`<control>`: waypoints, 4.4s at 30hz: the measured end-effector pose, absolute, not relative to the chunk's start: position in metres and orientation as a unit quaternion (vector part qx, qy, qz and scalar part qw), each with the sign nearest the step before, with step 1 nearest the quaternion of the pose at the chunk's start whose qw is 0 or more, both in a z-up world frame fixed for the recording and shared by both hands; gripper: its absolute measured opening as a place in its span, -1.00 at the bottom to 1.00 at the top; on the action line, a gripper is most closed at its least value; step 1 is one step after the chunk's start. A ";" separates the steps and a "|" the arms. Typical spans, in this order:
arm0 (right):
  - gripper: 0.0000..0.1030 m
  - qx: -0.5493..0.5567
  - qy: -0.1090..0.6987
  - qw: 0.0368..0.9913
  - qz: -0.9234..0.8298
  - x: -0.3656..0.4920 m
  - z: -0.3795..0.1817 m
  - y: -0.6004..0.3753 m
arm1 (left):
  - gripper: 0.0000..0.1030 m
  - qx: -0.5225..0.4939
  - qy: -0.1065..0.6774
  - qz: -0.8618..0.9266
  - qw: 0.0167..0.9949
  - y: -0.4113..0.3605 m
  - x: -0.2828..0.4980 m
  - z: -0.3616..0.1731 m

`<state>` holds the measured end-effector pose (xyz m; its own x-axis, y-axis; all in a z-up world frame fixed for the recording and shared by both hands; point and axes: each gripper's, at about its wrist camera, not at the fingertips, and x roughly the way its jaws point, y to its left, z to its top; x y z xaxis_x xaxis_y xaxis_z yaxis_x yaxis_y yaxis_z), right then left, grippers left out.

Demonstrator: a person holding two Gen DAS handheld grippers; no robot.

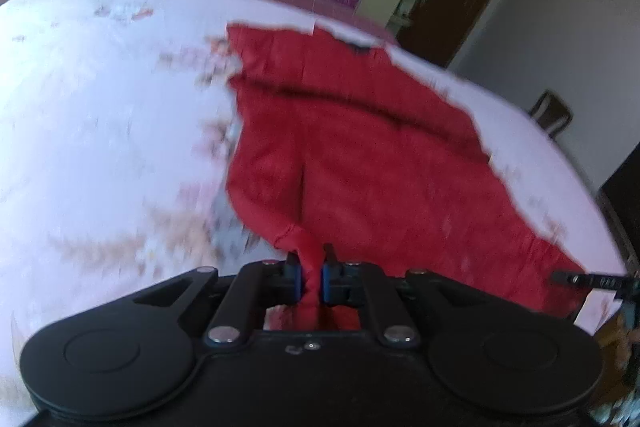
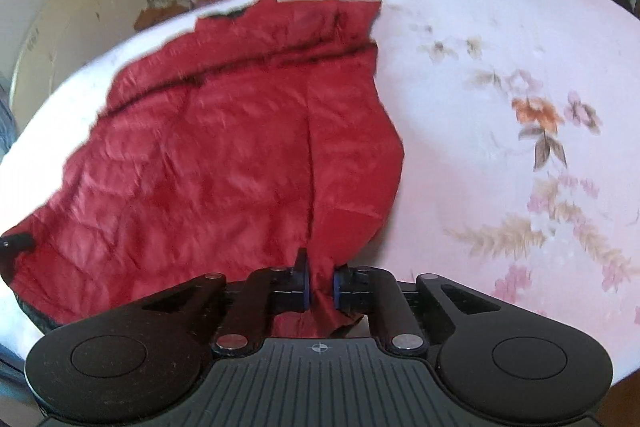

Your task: Fold large clothes

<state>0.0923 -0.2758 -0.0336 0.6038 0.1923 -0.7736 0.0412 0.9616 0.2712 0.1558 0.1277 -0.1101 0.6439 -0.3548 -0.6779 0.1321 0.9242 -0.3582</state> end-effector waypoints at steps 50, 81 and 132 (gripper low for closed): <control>-0.60 0.187 0.416 0.890 0.000 0.559 -0.080 -0.349 | -0.66 -0.097 0.390 0.034 0.915 0.071 0.563 -0.117; 1.00 0.161 0.334 0.928 -0.034 0.541 -0.033 -0.355 | 0.98 -0.091 0.332 0.080 0.936 0.075 0.565 -0.084; 0.56 0.029 0.373 0.927 -0.014 0.549 -0.119 -0.301 | 0.79 -0.024 0.354 0.009 0.935 0.025 0.539 -0.144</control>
